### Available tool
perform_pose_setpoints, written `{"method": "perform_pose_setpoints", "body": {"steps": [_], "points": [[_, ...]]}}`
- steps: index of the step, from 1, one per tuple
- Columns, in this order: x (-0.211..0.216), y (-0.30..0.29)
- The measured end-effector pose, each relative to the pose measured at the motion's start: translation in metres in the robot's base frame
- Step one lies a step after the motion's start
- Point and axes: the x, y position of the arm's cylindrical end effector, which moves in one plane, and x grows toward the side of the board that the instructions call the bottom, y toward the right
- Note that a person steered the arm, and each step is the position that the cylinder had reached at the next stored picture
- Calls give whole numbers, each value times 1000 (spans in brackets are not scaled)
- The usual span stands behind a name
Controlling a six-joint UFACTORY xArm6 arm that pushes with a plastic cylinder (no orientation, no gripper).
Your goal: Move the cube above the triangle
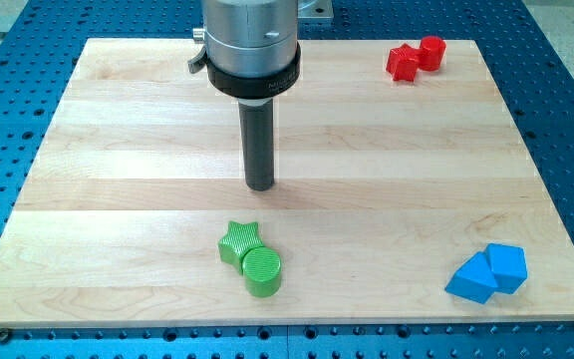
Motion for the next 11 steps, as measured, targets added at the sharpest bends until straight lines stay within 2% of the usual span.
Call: {"method": "perform_pose_setpoints", "body": {"steps": [2, 3, 4, 5, 6, 7, 8, 9, 10, 11], "points": [[2, 6], [12, 30], [14, 82], [-7, 183], [14, 281], [94, 307], [142, 300], [146, 262], [125, 252], [67, 254]]}}
